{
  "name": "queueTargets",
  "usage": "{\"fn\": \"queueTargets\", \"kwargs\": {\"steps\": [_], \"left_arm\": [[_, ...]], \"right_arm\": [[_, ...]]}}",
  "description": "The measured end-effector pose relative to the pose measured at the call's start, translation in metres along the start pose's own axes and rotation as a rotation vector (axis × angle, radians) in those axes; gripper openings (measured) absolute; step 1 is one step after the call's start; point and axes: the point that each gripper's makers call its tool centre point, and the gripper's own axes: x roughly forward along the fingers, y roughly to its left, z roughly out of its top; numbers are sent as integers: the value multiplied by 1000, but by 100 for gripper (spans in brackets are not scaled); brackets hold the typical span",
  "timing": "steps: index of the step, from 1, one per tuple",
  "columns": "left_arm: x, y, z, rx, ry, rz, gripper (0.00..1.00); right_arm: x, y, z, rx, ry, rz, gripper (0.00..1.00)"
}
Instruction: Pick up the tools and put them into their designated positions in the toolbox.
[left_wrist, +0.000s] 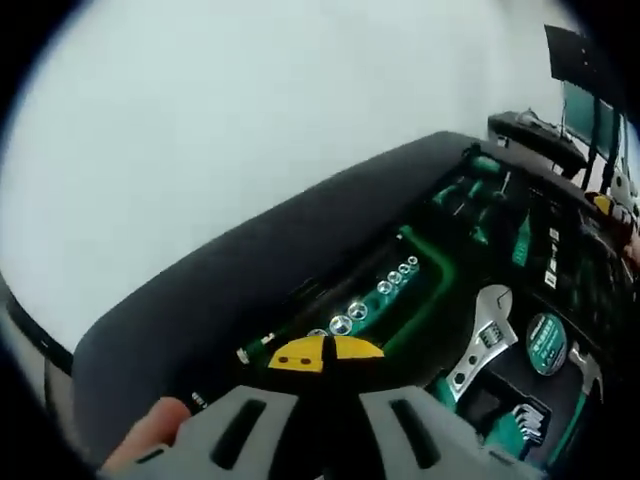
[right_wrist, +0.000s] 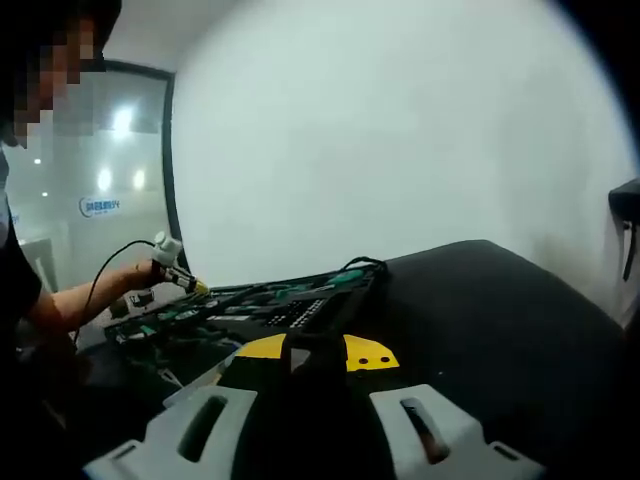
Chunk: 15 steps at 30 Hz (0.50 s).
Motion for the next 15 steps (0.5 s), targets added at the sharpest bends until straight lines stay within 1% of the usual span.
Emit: {"fn": "queueTargets", "kwargs": {"steps": [2, 3, 4, 6, 7, 11, 12, 13, 14, 15], "left_arm": [[-2, 0, -1, 7, 17, 6, 0], [-3, 5, 3, 20, 6, 37, 0], [-4, 10, 6, 54, -11, 63, 0], [-2, 12, 4, 31, 14, 68, 0], [-1, 12, 2, 27, 29, 67, 0], [3, 1, -1, 48, 82, 26, 0], [5, 2, 0, 66, 81, 28, 0], [7, 4, -1, 94, 99, 28, 0], [9, 4, 1, 91, 97, 19, 0], [10, 4, 0, 88, 119, 9, 0]], "right_arm": [[0, 0, 0, 1, 0, 0, 17], [0, 0, 0, 1, 1, 1, 17], [0, 1, 0, 0, 1, 1, 17], [0, 1, 0, 0, 3, 1, 17], [0, 1, -1, 0, 3, 1, 17], [0, 1, -1, -1, 5, 0, 17], [1, 1, -1, -1, 5, 0, 17], [1, 0, -1, -1, 6, -1, 17], [1, 0, -1, -2, 7, -1, 17], [1, 0, -1, -1, 7, -1, 17]]}}
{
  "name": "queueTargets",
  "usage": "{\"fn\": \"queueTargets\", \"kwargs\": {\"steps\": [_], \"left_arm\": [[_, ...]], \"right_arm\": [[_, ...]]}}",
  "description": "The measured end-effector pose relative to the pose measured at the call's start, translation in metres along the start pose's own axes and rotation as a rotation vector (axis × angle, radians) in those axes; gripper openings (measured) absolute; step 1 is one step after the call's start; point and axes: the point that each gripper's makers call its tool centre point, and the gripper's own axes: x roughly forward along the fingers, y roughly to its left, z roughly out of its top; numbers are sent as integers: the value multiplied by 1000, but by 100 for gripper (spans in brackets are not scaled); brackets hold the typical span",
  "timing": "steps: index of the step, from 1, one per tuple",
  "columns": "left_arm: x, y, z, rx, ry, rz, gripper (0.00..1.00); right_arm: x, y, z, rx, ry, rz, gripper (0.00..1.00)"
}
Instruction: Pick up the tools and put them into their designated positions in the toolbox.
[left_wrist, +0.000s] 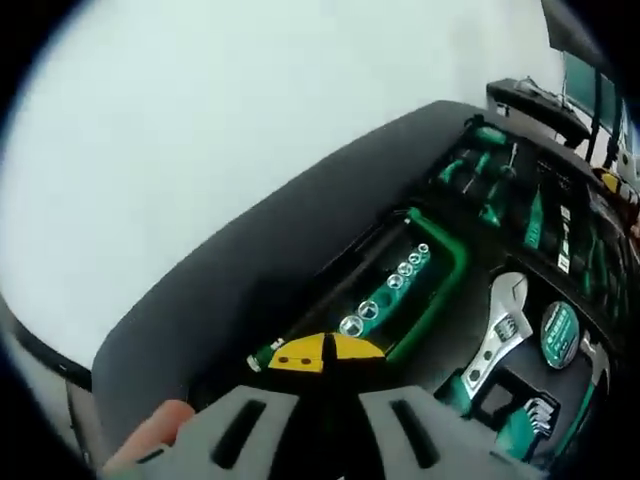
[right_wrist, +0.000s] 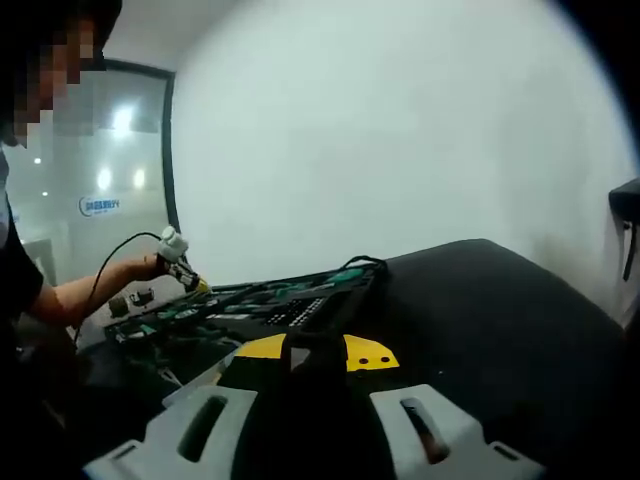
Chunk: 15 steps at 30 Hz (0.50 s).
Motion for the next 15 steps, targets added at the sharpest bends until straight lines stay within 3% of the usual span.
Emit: {"fn": "queueTargets", "kwargs": {"steps": [8, 15], "left_arm": [[1, -3, -1, 74, 112, -17, 0], [5, -1, 0, 104, 213, -78, 0]], "right_arm": [[1, -1, -1, 2, 3, 2, 17], [1, 0, -1, 1, 7, 6, 17]]}}
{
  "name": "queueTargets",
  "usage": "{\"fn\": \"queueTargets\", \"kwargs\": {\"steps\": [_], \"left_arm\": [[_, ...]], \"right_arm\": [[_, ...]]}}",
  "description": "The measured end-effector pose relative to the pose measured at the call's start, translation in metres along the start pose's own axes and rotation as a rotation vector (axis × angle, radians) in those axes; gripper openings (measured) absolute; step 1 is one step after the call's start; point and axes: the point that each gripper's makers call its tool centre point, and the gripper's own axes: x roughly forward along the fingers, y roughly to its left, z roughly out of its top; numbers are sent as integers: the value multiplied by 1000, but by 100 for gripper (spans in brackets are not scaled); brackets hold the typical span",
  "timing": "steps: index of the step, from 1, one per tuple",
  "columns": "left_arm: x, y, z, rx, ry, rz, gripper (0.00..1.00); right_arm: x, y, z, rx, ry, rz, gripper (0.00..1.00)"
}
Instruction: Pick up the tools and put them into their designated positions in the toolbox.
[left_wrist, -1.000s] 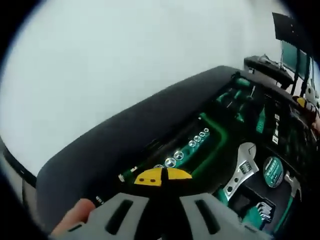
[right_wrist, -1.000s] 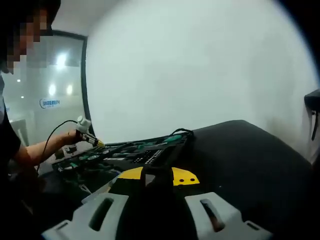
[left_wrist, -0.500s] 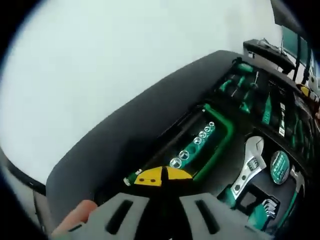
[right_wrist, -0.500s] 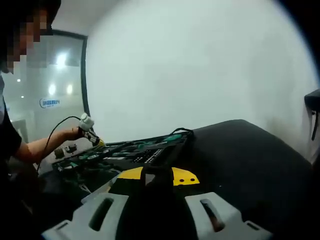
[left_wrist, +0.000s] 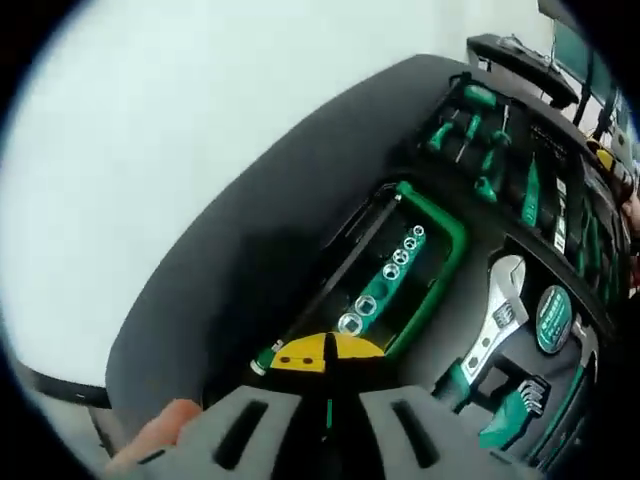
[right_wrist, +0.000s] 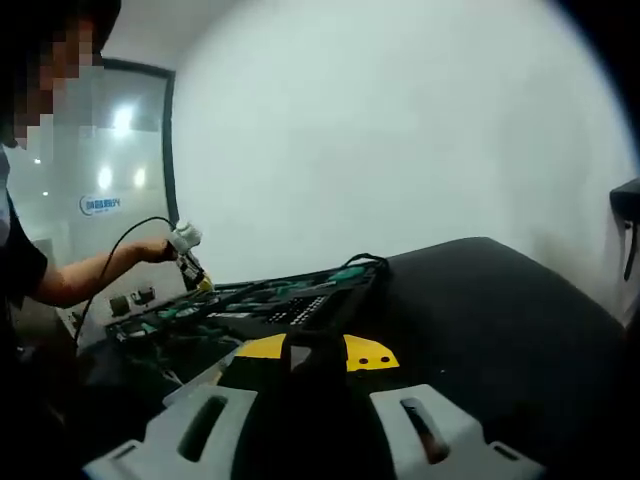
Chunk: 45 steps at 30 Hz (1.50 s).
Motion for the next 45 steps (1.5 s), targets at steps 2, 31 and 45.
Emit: {"fn": "queueTargets", "kwargs": {"steps": [2, 31, 45], "left_arm": [[-1, -2, -1, 7, 5, 2, 0], [-5, -7, -12, -139, 130, 25, 0], [-4, -8, -14, -172, 180, -18, 0]], "right_arm": [[0, 0, 0, 0, 1, 1, 17], [0, 2, 1, 2, -4, 8, 17], [-1, 2, 3, 13, -15, 9, 17]]}}
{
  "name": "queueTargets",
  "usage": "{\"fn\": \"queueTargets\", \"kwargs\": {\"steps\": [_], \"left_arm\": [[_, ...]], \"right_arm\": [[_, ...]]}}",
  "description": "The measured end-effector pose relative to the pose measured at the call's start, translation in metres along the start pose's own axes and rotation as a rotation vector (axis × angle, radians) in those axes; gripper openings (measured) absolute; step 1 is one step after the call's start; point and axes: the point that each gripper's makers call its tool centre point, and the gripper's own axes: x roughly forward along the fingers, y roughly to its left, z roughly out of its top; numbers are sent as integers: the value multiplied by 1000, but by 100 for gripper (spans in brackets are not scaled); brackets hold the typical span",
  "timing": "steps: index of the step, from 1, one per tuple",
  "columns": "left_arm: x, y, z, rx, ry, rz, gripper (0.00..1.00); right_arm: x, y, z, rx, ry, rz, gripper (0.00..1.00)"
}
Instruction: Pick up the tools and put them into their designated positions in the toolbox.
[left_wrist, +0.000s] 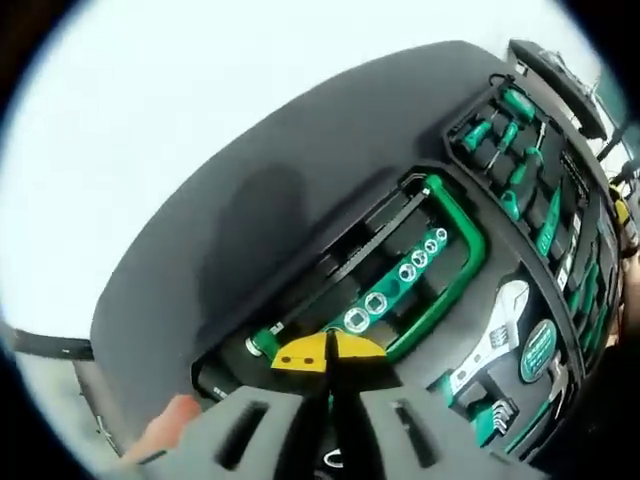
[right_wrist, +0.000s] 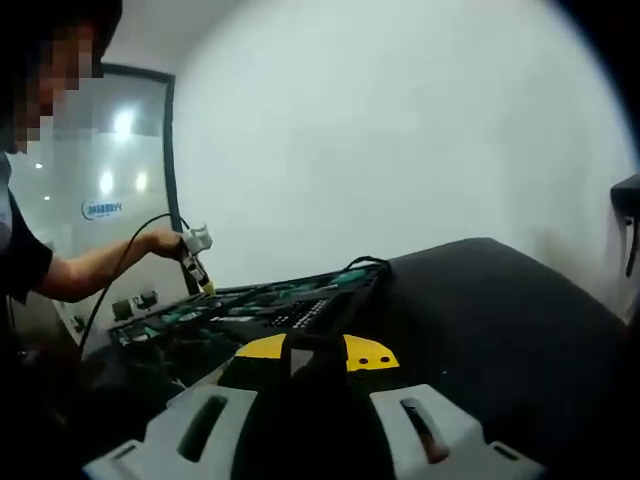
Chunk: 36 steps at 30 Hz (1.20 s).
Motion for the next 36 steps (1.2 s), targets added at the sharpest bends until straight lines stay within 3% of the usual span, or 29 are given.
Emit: {"fn": "queueTargets", "kwargs": {"steps": [4, 7, 9, 10, 12, 14, 17, 19, 23, 25, 27, 32, 34, 36], "left_arm": [[-1, 2, 3, -7, -46, 47, 0], [-12, 0, 4, 54, -166, 94, 0], [-27, 5, 8, -48, -275, 130, 6], [-39, 10, 14, -34, -363, 156, 9], [-64, 36, 12, -132, -499, 274, 9], [-84, 56, -3, -254, -606, 336, 11], [-102, 73, -29, -392, -765, 377, 16], [-105, 86, -62, -508, -841, 404, 16], [-106, 106, -114, -646, -966, 428, 29], [-109, 115, -138, -716, -1036, 452, 30], [-108, 121, -161, -772, -1062, 474, 28], [-94, 127, -207, -861, -1015, 505, 25], [-89, 120, -214, -863, -1020, 497, 22], [-68, 112, -224, -849, -926, 474, 22]], "right_arm": [[-1, 0, 1, 0, -6, 0, 17], [-1, 0, 2, 7, -9, 1, 17], [-1, 0, 2, 10, -10, 3, 17], [-1, 0, 1, 9, -8, 3, 17], [-1, 0, 1, 8, -7, 2, 17], [-1, 0, 1, 5, -4, -3, 17], [-1, -1, -2, -3, 8, -17, 17], [-1, -2, -2, -6, 9, -21, 17], [-1, -2, -3, -10, 12, -24, 17], [0, -1, -3, -17, 15, -20, 17], [0, 0, -4, -23, 20, -19, 17], [1, -2, -5, -27, 25, -21, 17], [1, -2, -6, -27, 27, -21, 17], [1, -2, -6, -29, 28, -21, 17]]}}
